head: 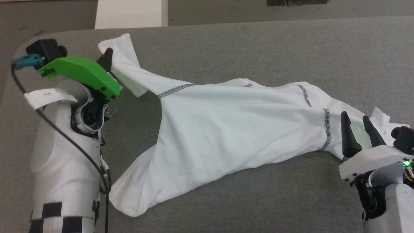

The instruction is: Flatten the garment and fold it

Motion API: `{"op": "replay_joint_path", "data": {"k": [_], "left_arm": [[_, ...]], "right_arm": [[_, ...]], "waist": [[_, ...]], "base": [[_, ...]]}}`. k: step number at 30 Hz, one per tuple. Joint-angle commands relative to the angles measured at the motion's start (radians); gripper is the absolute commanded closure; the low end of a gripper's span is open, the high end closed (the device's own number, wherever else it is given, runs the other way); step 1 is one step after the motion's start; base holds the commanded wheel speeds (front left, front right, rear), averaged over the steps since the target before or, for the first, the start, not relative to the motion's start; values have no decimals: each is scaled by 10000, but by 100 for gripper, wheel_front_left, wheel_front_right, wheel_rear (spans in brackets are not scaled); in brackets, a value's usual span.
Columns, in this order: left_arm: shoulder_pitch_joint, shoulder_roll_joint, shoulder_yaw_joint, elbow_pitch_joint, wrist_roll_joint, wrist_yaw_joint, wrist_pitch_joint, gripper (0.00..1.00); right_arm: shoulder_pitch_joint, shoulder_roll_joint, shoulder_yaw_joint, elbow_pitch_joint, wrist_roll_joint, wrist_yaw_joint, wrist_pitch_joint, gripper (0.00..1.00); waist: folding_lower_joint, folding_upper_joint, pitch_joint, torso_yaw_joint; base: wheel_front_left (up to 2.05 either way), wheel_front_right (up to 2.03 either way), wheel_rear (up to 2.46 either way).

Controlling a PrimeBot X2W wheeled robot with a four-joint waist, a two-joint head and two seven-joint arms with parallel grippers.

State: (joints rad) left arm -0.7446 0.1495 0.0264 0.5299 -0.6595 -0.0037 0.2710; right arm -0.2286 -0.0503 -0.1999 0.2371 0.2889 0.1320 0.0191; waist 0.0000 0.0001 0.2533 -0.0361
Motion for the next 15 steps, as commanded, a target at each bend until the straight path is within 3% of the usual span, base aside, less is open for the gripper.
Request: {"op": "replay_joint_path", "data": {"k": [1,6,11,15], "left_arm": [[483,129,175,-337,-141,-100,-182,100],[2410,45,583,-2117,-281,167,-585,100],[5335,-359,1078,-3526,-466,977,-587,100],[7168,-684,1086,-3792,-693,1433,-403,100]], "right_arm": [[135,1,-19,30,-86,-13,25,0],[390,1,36,100,-86,-13,134,0],[577,1,212,171,13,-13,226,0],[693,1,312,220,63,-13,286,0]], "waist": [[0,-1,-705,794],[0,-1,-1211,1430],[0,-1,-1619,1839],[0,-1,-1847,2005]], "base": [[0,0,0],[0,0,0],[0,0,0],[0,0,0]]}}
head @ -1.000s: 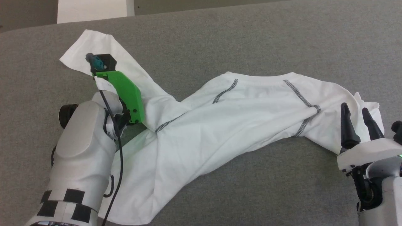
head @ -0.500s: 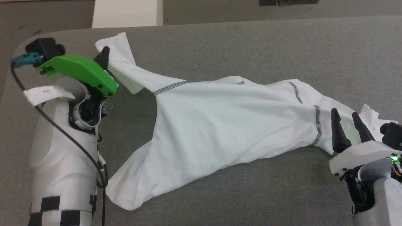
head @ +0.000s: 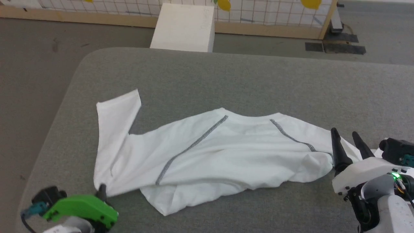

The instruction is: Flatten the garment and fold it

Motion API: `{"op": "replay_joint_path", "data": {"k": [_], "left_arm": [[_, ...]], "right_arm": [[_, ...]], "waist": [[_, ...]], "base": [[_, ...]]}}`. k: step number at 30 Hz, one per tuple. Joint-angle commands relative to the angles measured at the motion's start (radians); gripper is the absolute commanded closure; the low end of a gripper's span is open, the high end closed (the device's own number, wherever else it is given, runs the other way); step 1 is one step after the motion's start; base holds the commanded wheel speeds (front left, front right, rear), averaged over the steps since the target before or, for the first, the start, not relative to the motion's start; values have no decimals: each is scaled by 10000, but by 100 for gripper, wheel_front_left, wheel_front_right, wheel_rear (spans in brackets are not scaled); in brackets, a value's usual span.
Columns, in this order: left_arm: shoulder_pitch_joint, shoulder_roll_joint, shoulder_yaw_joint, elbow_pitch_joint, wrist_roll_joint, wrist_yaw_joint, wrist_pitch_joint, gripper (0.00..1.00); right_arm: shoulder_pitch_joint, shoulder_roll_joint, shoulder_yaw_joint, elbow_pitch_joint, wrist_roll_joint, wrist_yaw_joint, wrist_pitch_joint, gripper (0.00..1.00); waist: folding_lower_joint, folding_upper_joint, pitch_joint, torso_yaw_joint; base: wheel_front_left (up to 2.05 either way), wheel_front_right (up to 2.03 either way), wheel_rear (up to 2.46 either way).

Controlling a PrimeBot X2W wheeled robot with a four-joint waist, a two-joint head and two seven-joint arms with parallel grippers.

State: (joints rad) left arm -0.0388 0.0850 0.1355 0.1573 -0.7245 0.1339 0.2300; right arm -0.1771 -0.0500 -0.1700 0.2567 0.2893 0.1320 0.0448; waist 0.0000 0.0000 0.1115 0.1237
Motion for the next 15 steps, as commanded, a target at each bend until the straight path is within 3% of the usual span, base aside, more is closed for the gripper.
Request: {"op": "replay_joint_path", "data": {"k": [1,2,3,7,11,15], "left_arm": [[403,-91,-50,-41,-106,126,61,100],[677,-142,-125,-5,-191,183,128,70],[826,-172,-148,-5,-263,232,145,0],[949,-82,-224,-466,-186,333,118,0],[278,702,-524,-1489,511,309,342,0],[-1258,1597,-1362,-2149,1424,-99,829,0]], "right_arm": [[206,-3,29,28,67,-13,45,0],[239,-3,35,30,73,-13,54,0],[263,-3,50,34,82,-13,64,0],[354,-3,119,34,117,-13,90,0],[405,-3,157,1,158,-13,98,0],[319,-3,194,-39,235,-13,81,0]], "waist": [[0,0,-455,429],[0,0,-497,458],[0,0,-523,464],[0,0,-608,447],[0,0,-551,311],[0,0,-242,32]], "base": [[0,0,0],[0,0,0],[0,0,0],[0,0,0],[0,0,0],[0,0,0]]}}
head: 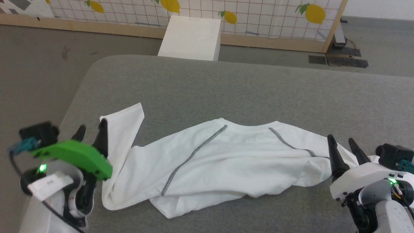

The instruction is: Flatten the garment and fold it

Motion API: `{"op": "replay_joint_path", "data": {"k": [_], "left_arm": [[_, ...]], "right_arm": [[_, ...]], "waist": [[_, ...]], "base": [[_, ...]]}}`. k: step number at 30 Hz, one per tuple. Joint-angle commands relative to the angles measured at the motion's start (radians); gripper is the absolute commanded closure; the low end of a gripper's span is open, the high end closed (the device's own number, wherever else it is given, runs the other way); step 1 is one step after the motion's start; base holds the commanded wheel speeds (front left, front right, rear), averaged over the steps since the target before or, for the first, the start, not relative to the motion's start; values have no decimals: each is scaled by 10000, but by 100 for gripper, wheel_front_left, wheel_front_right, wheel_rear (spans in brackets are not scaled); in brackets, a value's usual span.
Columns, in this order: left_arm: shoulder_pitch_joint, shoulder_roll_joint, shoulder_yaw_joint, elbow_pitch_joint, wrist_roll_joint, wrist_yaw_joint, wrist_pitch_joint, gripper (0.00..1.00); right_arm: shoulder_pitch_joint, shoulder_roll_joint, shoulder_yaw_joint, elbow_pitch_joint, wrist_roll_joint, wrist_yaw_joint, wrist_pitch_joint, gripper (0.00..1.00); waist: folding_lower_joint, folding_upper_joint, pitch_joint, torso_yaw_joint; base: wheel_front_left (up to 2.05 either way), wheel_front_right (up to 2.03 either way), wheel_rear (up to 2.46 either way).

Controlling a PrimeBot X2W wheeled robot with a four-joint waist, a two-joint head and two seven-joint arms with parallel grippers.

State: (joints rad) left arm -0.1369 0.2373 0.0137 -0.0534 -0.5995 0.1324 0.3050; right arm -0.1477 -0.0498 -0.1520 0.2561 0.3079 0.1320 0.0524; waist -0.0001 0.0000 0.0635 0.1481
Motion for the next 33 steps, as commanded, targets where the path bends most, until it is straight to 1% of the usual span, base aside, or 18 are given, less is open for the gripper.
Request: {"op": "replay_joint_path", "data": {"k": [1,2,5,8,10,14,18,23,28,30,31,32,33], "left_arm": [[-623,297,-458,-46,448,-234,291,0],[-1093,448,-834,-29,699,-418,515,0],[-2294,602,-1736,469,1013,-992,1179,0],[-3408,787,-2618,1395,1422,-1636,1853,0],[-3943,800,-3088,2085,1536,-1961,2285,0],[-4667,913,-3916,3485,1642,-2326,3430,0],[-5140,924,-4392,4347,1600,-2472,4020,0],[-5387,858,-4691,5122,1432,-2539,4324,0],[-5464,951,-4822,5808,1633,-2267,4586,0],[-5396,914,-4842,6082,1554,-2173,4886,0],[-5329,866,-4861,6202,1435,-2191,5117,2],[-5217,741,-4787,6299,1133,-2225,5382,84],[-5137,644,-4713,6319,889,-2255,5527,100]], "right_arm": [[-4,-5,24,-37,66,-13,6,0],[-46,-5,53,-43,92,-13,6,0],[-144,-5,81,-73,111,-13,8,0],[-281,-5,21,-132,56,-13,-22,0],[-353,-5,36,-169,58,-13,-25,0],[-489,-5,38,-224,61,-13,-44,0],[-612,-5,36,-301,36,-13,-61,0],[-752,-5,4,-385,17,-13,-85,0],[-914,-5,-9,-404,297,-13,-163,0],[-966,-5,14,-403,330,-13,-182,0],[-984,-5,26,-399,339,-13,-192,0],[-1000,-5,34,-391,349,-13,-203,0],[-1012,-5,35,-387,349,-13,-210,0]], "waist": [[1,0,333,-284],[1,0,458,-380],[1,0,820,-610],[1,0,1209,-838],[1,0,1446,-990],[1,0,1862,-1266],[1,0,2233,-1448],[1,0,2566,-1558],[1,0,2767,-1597],[1,0,2809,-1595],[1,0,2814,-1592],[1,0,2822,-1585],[1,0,2833,-1576]], "base": [[0,0,0],[0,0,0],[0,0,0],[0,0,0],[0,0,0],[0,0,0],[0,0,0],[0,0,0],[0,0,0],[0,0,0],[0,0,0],[0,0,0],[0,0,0]]}}
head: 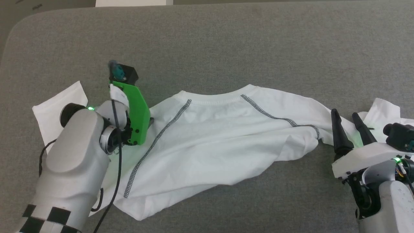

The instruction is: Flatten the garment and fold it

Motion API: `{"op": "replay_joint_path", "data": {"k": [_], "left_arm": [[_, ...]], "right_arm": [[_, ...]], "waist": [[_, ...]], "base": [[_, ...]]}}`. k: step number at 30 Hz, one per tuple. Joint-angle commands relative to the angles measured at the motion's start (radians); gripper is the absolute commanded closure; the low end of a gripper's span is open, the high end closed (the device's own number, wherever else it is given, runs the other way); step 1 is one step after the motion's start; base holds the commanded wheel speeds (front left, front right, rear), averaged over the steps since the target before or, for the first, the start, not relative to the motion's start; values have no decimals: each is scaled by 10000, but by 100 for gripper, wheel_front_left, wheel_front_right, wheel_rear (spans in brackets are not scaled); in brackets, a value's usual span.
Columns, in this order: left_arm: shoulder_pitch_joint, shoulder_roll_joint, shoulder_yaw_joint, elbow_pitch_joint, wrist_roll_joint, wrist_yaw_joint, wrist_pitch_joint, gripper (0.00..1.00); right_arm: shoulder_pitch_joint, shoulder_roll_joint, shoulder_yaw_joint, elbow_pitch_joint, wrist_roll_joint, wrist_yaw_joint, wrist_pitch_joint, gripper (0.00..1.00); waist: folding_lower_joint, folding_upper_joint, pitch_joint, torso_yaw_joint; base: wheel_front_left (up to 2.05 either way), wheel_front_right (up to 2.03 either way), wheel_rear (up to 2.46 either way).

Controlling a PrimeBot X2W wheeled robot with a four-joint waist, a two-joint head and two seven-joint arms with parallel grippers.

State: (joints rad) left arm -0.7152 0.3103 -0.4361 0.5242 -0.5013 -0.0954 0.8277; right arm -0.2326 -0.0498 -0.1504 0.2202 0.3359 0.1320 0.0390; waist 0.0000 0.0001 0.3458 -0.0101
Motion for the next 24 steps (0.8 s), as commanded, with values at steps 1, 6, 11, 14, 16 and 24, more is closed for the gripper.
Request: {"op": "replay_joint_path", "data": {"k": [1,6,11,14,16,24], "left_arm": [[740,-149,-213,532,-263,-4,502,100],[1012,-235,150,11,-756,34,116,100],[1368,-555,1169,-1077,-1187,587,-1823,100],[1886,-667,1647,-1964,-1298,897,-2863,100],[2251,-777,1813,-2585,-1355,1059,-3285,100],[3175,-915,1780,-4294,-1316,1409,-3623,100]], "right_arm": [[-173,-5,9,-24,66,-13,-89,0],[-225,-5,-125,-56,-76,-13,-91,0],[-554,-5,-96,-531,-441,-13,358,0],[-1000,-17,293,-901,-1169,-13,1912,0],[-1362,-178,433,-1115,-1560,-13,3284,0],[-2588,-2195,2706,-1210,-2236,-13,8778,0]], "waist": [[0,-1,13,27],[0,-1,-15,188],[0,-1,-96,292],[0,-1,-79,303],[0,-1,-53,386],[0,-1,178,825]], "base": [[0,0,0],[0,0,0],[0,0,0],[0,0,0],[0,0,0],[0,0,0]]}}
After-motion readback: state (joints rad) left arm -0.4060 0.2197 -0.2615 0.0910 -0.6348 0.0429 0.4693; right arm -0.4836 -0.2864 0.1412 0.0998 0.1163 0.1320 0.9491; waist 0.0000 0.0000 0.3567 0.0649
